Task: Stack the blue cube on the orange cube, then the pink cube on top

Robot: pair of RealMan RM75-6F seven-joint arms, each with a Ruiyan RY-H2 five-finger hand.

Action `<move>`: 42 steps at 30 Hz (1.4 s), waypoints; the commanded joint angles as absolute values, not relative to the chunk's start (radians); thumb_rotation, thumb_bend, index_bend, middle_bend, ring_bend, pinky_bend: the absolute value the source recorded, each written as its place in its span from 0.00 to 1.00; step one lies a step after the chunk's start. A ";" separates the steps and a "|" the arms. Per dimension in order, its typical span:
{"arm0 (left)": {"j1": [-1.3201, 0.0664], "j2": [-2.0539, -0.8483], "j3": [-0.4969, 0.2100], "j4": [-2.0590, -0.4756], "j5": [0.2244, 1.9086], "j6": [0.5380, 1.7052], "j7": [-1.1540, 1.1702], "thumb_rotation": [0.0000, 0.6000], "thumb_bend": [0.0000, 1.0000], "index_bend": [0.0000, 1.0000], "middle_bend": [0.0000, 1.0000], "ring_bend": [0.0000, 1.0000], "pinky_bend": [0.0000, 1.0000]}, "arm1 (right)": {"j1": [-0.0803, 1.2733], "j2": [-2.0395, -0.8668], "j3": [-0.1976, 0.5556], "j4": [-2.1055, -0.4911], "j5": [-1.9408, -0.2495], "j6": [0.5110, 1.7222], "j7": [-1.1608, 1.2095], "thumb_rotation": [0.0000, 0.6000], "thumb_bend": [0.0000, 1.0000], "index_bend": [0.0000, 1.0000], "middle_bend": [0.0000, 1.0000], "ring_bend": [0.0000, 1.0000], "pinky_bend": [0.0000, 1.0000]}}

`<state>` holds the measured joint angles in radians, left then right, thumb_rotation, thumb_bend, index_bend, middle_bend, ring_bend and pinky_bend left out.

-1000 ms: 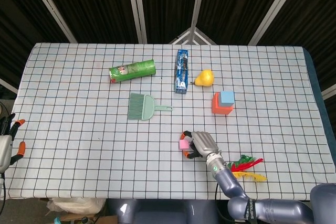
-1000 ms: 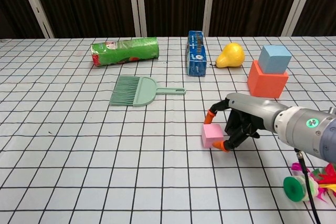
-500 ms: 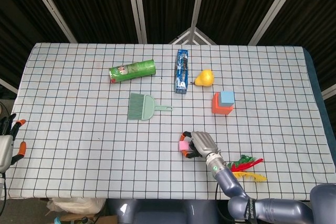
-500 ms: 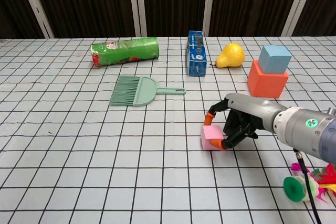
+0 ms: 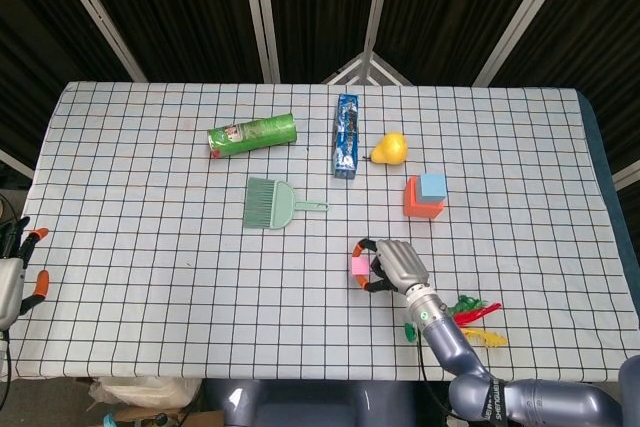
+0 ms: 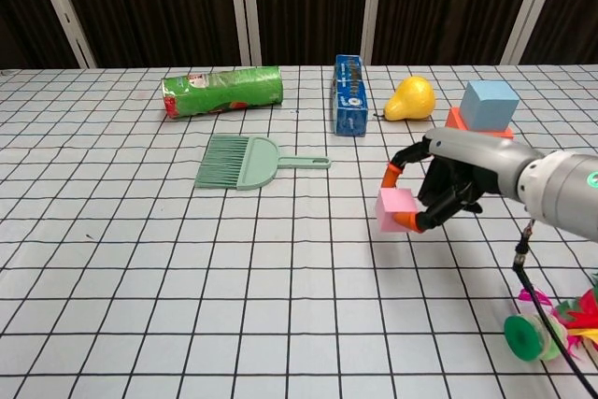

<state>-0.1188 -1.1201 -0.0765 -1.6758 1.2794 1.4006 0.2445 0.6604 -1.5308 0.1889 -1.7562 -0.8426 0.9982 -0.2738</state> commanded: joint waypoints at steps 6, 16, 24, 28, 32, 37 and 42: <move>-0.116 -1.114 -0.077 -1.676 1.284 1.404 0.228 1.00 0.54 0.16 0.02 0.00 0.00 | 0.646 -1.331 0.234 -1.877 -0.839 1.042 -0.309 1.00 0.43 0.45 1.00 1.00 0.85; -0.112 -1.116 -0.076 -1.680 1.287 1.412 0.230 1.00 0.54 0.16 0.02 0.00 0.00 | 0.689 -1.139 0.299 -1.860 -0.824 0.912 -0.256 1.00 0.43 0.45 1.00 1.00 0.85; -0.113 -1.123 -0.081 -1.678 1.276 1.414 0.244 1.00 0.54 0.16 0.02 0.00 0.00 | 0.774 -1.097 0.316 -1.734 -0.737 0.774 -0.234 1.00 0.43 0.45 1.00 1.00 0.85; -0.113 -1.127 -0.081 -1.680 1.272 1.415 0.258 1.00 0.54 0.16 0.02 0.00 0.00 | 0.826 -1.107 0.312 -1.641 -0.695 0.683 -0.210 1.00 0.43 0.45 1.00 1.00 0.85; -0.112 -1.133 -0.089 -1.679 1.255 1.421 0.272 1.00 0.54 0.16 0.02 0.00 0.00 | 0.873 -1.132 0.300 -1.531 -0.667 0.603 -0.184 1.00 0.43 0.45 1.00 1.00 0.85; -0.119 -1.143 -0.094 -1.676 1.237 1.413 0.295 1.00 0.54 0.16 0.02 0.00 0.00 | 0.899 -1.139 0.296 -1.461 -0.663 0.551 -0.140 1.00 0.43 0.45 1.00 1.00 0.85; -0.122 -1.148 -0.097 -1.677 1.227 1.412 0.308 1.00 0.54 0.16 0.02 0.00 0.00 | 0.902 -1.144 0.295 -1.433 -0.673 0.534 -0.108 1.00 0.43 0.45 1.00 1.00 0.85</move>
<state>-0.1216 -1.1477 -0.0964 -1.6764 1.2274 1.4118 0.3076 0.9010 -1.1425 0.2957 -1.4368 -0.6708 0.5382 -0.1129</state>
